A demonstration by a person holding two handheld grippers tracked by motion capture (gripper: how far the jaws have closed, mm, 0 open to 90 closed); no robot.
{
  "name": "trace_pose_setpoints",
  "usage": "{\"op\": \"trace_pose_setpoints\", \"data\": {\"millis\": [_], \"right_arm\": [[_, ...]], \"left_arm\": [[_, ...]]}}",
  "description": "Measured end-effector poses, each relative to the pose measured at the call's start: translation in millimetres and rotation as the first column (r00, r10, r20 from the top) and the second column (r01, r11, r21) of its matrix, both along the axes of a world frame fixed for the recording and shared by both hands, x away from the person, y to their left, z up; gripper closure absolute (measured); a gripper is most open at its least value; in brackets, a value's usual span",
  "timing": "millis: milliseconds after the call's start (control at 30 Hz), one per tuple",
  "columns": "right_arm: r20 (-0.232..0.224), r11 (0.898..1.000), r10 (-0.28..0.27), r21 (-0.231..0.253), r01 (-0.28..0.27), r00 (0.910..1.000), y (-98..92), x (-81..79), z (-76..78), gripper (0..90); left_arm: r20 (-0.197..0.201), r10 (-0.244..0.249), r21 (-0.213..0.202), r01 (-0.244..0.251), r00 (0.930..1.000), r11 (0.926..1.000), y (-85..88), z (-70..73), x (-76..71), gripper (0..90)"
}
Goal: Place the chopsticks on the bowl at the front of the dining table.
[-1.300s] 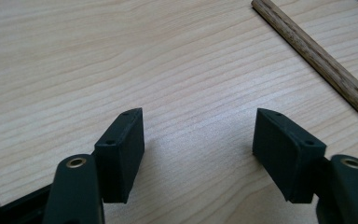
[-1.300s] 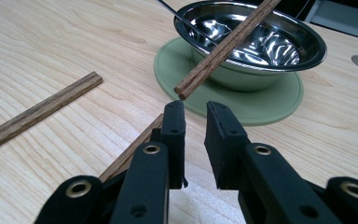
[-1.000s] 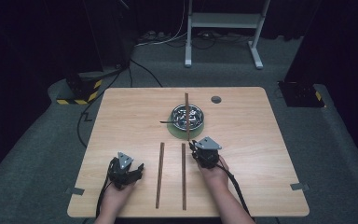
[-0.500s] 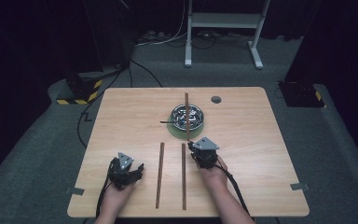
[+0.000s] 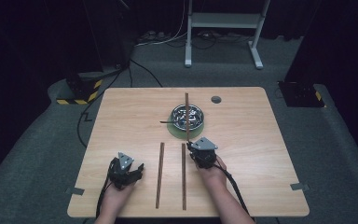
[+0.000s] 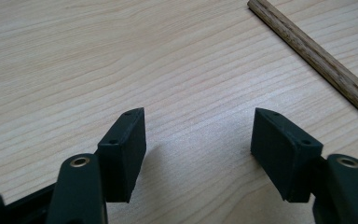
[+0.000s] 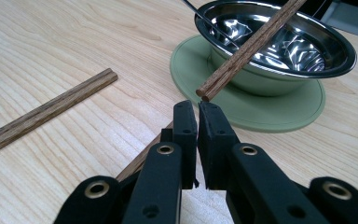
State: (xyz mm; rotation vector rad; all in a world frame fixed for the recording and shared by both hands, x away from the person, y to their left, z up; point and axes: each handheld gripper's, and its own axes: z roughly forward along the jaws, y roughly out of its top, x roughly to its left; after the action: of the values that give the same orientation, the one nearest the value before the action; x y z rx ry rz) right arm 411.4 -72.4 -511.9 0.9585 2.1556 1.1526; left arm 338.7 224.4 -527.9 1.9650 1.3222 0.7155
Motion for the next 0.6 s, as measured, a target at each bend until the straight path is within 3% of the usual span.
{"op": "trace_pose_setpoints", "data": {"millis": [267, 600], "right_arm": [[0.016, 1.0, -0.019, 0.004, 0.019, 0.9997, -0.6, -0.5, 1.2, 78.7], [0.016, 1.0, -0.005, 0.001, 0.005, 0.9999, 4.8, -0.3, 1.1, 78.7]], "left_arm": [[0.0, 0.004, -0.002, -0.004, 1.0, 1.0, -0.4, -0.1, -0.3, 35.7], [0.0, 0.004, -0.001, -0.004, 1.0, 1.0, -0.4, -0.1, -0.3, 35.7]]}}
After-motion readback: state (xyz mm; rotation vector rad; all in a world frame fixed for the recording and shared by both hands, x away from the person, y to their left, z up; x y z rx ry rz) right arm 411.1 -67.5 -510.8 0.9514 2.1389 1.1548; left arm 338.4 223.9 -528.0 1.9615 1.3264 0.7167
